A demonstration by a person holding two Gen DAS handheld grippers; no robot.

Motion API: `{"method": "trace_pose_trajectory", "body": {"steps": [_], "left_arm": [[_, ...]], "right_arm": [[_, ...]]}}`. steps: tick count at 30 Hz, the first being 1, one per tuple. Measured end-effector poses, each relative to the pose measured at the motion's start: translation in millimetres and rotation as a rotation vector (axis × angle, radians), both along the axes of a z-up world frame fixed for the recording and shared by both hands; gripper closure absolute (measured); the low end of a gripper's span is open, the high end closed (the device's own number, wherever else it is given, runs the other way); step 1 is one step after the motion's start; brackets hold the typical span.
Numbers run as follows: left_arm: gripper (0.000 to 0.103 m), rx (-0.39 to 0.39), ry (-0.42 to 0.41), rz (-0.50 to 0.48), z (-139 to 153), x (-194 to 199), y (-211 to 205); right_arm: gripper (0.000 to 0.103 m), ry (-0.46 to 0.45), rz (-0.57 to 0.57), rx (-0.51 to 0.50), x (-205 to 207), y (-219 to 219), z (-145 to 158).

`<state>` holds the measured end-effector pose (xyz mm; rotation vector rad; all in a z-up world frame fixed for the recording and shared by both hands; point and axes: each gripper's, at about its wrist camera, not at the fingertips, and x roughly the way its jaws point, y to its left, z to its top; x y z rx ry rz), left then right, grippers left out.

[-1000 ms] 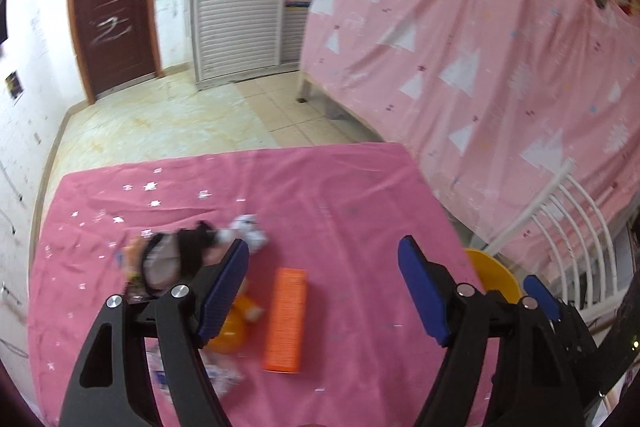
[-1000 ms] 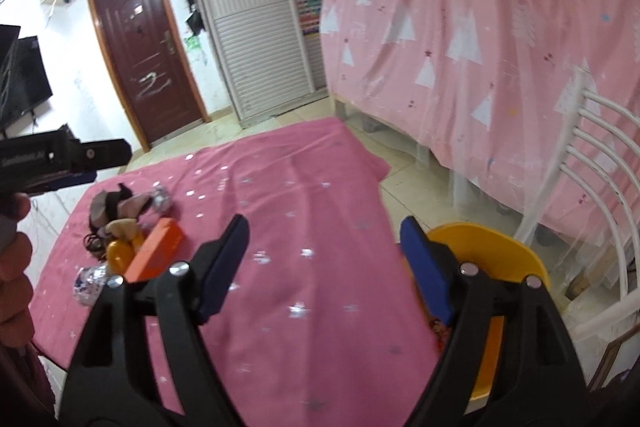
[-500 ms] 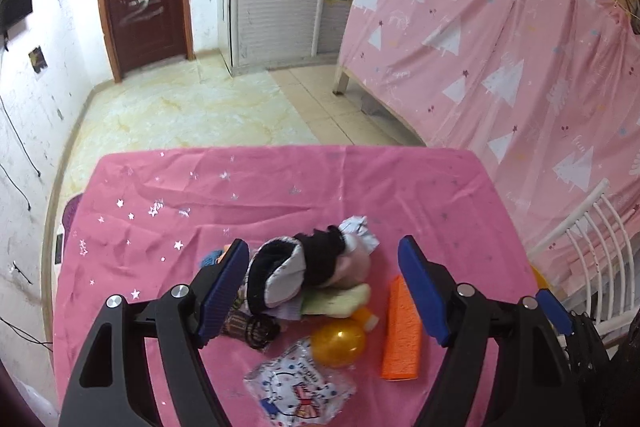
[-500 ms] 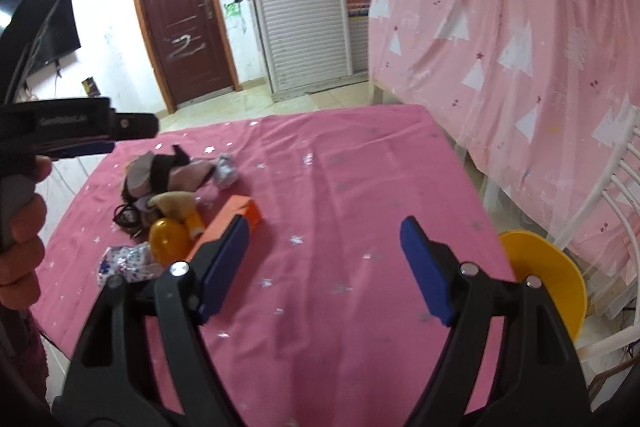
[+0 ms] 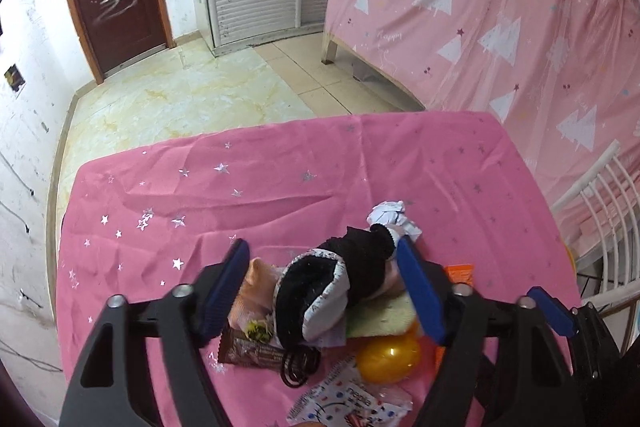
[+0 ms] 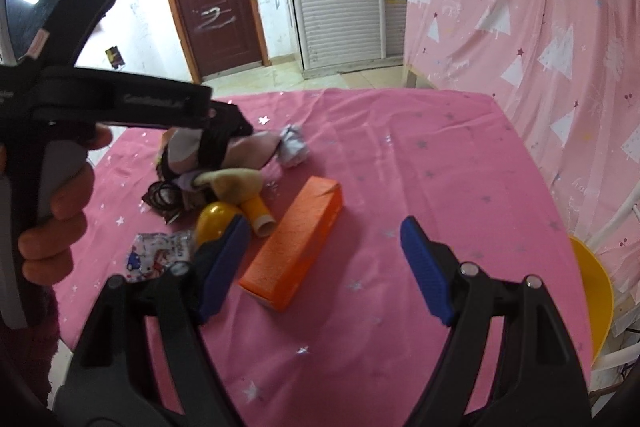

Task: Collect trash
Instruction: 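Grasp the black-and-white sock with the left tool while the right grasps the orange box, then carry the sock and orange box to the yellow bucket, open the right tool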

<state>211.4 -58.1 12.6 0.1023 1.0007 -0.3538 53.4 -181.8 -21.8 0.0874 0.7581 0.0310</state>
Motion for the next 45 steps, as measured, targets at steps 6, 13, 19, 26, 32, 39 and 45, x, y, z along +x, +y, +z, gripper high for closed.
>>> {"method": "trace_pose_trajectory", "body": {"steps": [6,13,19,26,32,39,45], "left_arm": [[0.07,0.02,-0.033,-0.064,-3,-10,-9],[0.087,-0.022,-0.041,-0.1,6,-28,-6],[0.087,-0.054,-0.012,-0.172,5,-39,-3],[0.076,0.013,-0.1,-0.27,-1,-58,-7],[0.072,0.111,-0.203,-0.314,-11,-69,-13],[0.081,0.072,-0.226,-0.291,-12,-69,-2],[0.082,-0.067,-0.212,-0.249,11,-69,16]], "right_arm": [[0.028,0.028,-0.009,-0.008,8,4,-6],[0.028,0.062,-0.013,-0.02,14,10,-13],[0.035,0.09,-0.015,-0.03,14,11,-18],[0.062,0.118,-0.004,-0.037,12,8,-23],[0.081,0.112,-0.008,-0.051,13,5,-24],[0.081,0.093,-0.01,-0.003,10,-2,-22],[0.081,0.07,-0.024,0.042,8,-13,-19]]}}
